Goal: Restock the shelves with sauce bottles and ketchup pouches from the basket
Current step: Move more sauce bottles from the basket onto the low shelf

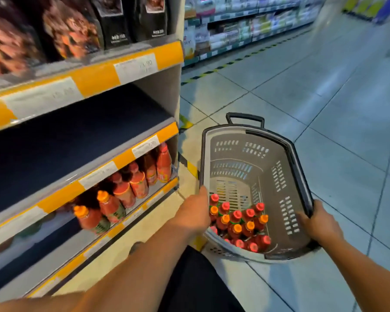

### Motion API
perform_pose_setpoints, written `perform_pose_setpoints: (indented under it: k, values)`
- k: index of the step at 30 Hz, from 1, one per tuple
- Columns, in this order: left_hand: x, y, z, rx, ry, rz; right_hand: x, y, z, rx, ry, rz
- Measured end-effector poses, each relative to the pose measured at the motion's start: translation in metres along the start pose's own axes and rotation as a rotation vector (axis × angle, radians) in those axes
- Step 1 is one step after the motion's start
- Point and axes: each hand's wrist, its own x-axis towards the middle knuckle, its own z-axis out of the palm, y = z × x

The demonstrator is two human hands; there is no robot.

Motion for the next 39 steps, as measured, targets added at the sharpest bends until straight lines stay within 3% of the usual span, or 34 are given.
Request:
perform_pose_setpoints:
  k: [3, 7, 14, 20, 28, 35, 39]
  values:
    - [-0.031, -0.001, -0.006, 0.022, -0.06, 0.099, -0.005, -0.009, -0.008, 0.034, -0.014, -0.024]
    - [-0.061, -0.006, -0.02, 0.005, 0.044, 0.192, -0.008, -0.01, -0.009, 0.033, -0.033, -0.047]
    - [-0.068, 0.005, -0.048, -0.005, 0.152, 0.173, -0.008, -0.008, -0.008, 0.043, -0.012, -0.073]
    - [0.005, 0.021, -0.046, -0.024, 0.096, 0.042, -0.002, 0.0, 0.001, -0.048, 0.081, -0.053]
    - [0.065, -0.006, -0.008, -0.001, -0.192, -0.183, -0.002, 0.0, 0.007, -0.093, 0.102, -0.036]
    - [0.038, -0.005, 0.014, 0.074, -0.097, -0.235, 0.004, 0.007, 0.01, -0.125, 0.142, -0.125]
    - [0.001, 0.0, 0.02, 0.077, -0.065, -0.314, -0.01, 0.008, 0.004, -0.098, 0.051, -0.121]
